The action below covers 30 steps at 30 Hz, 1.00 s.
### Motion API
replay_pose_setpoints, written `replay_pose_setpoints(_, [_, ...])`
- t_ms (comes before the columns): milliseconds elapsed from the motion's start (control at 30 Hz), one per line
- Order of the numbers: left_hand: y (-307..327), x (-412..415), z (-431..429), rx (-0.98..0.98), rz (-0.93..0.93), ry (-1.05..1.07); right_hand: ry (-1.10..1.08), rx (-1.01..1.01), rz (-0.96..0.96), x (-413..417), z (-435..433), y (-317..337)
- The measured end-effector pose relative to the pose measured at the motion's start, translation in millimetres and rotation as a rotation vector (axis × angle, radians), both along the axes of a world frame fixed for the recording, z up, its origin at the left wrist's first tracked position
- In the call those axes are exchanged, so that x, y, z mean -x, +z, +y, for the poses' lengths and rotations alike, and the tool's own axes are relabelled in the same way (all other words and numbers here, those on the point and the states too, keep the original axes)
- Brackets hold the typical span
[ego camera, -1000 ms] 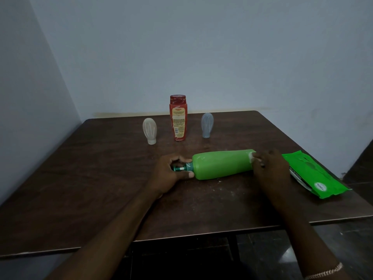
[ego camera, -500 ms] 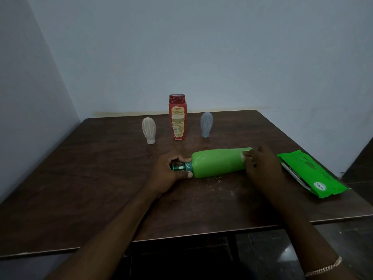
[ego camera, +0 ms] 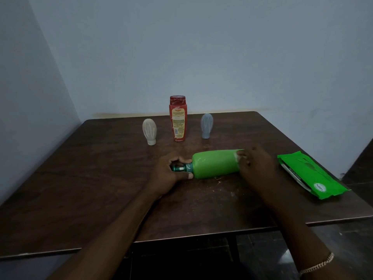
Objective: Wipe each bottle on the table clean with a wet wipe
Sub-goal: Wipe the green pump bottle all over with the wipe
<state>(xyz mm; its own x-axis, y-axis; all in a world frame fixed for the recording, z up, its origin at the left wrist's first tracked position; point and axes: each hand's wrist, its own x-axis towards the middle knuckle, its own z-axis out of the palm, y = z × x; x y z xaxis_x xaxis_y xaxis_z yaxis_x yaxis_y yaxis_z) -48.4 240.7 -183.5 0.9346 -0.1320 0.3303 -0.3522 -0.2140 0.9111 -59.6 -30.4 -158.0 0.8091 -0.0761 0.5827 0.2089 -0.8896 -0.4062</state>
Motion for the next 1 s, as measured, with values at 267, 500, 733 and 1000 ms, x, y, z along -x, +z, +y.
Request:
replay_pose_setpoints(267, [1,1,-2,-0.013,-0.023,0.005,-0.243,-0.067,0.040,6,14,11])
replay_pose_setpoints(500, [4,4,1,-0.051,-0.030,0.007,0.100,-0.069,0.005,25,96,2])
replay_pose_setpoints(733, [5,4,0,-0.102,-0.045,0.013,0.038,-0.191,-0.011,23,82,9])
replay_pose_setpoints(1000, [9,9,-1,-0.079,-0.022,0.009,0.192,-0.016,0.040,17,93,28])
